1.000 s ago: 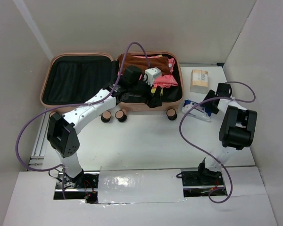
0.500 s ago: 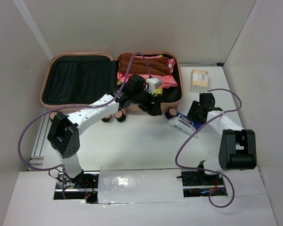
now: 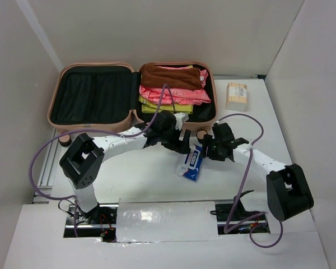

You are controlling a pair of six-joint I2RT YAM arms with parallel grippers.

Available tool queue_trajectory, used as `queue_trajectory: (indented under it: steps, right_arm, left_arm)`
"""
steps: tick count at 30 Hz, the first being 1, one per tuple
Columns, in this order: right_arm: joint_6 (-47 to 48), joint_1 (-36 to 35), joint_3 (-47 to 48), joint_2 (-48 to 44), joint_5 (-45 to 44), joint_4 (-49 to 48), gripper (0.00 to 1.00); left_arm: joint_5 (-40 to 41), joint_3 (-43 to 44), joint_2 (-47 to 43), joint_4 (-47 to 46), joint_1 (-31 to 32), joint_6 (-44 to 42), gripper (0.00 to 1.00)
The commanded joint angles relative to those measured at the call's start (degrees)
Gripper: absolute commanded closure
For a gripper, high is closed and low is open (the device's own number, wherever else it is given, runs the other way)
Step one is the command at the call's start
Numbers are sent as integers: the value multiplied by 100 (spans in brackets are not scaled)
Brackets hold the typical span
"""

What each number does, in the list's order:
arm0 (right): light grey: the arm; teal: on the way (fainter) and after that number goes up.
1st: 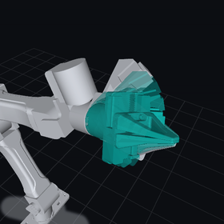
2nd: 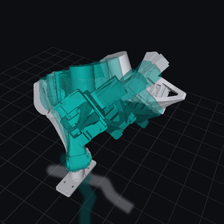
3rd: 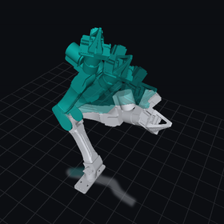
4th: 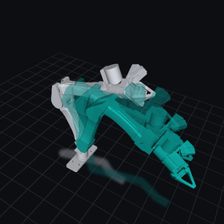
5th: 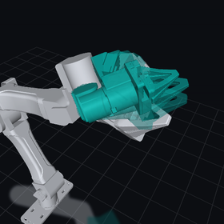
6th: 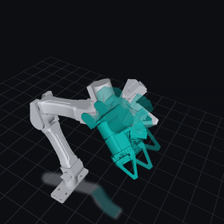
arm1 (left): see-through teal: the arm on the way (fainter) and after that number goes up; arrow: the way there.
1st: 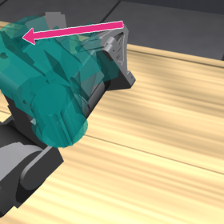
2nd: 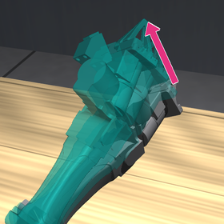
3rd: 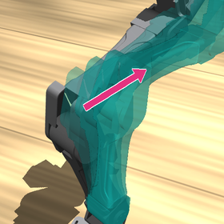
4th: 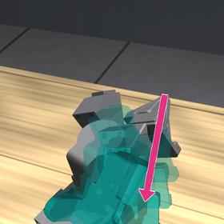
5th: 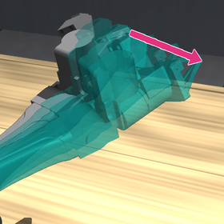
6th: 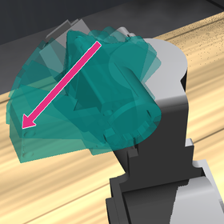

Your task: Pack the luggage

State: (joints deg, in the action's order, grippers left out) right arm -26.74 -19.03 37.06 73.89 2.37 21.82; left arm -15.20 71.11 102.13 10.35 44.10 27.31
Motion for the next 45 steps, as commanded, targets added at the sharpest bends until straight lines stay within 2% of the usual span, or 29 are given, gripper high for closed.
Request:
queue_trajectory:
  steps: [1, 6, 9, 14, 18, 21, 22, 26, 27, 30, 32, 35, 38, 42, 45]
  right_arm:
    - [-138, -216, -234, -252, 254, 155, 32]
    - [-322, -505, -428, -541, 764, -310, 32]
    - [-551, -567, -568, -979, 818, -372, 28]
    - [-613, -515, -568, -1491, 870, -372, 24]
    - [-683, -400, -568, -1413, 1018, -721, 22]
    - [-797, -400, -621, -1035, 1133, -925, 22]
    - [-797, -400, -621, -939, 1134, -1004, 22]
    - [-684, -348, -840, -675, 1256, -1320, 17]
    - [-631, -347, -841, -674, 1335, -1425, 15]
    - [-499, -347, -981, -543, 1521, -1734, 10]
    - [-385, -347, -981, -394, 1573, -1786, 8]
    - [-384, -347, -1104, -217, 1626, -2041, 4]
    - [-445, -347, -1175, 37, 1757, -2487, 4]
    - [-499, -347, -1254, 468, 1881, -3008, 10]
    - [-446, -400, -1123, 828, 1881, -3123, 23]
  left_arm:
    - [298, -228, -9, -437, 126, 354, 7]
    - [535, -879, -184, -709, 257, 687, 9]
    - [746, -1081, -237, -710, 310, 854, 10]
    - [615, -1362, -123, -990, 442, 916, 14]
    - [474, -1494, -52, -1272, 547, 1022, 19]
    - [422, -1617, -52, -1343, 547, 1075, 27]
    - [422, -1618, -113, -1343, 547, 1075, 36]
    - [352, -1671, -176, -1395, 547, 1075, 54]
    - [290, -1732, -236, -1526, 547, 1075, 61]
    - [71, -1732, -167, -1641, 547, 1022, 66]
    - [-69, -1732, -36, -1641, 547, 1022, 74]
    - [-263, -1732, 35, -1694, 547, 908, 78]
    - [-396, -1671, 272, -1564, 486, 908, 79]
    - [-589, -1741, 466, -1701, 355, 969, 79]
    - [-773, -1820, 597, -1756, 354, 839, 78]
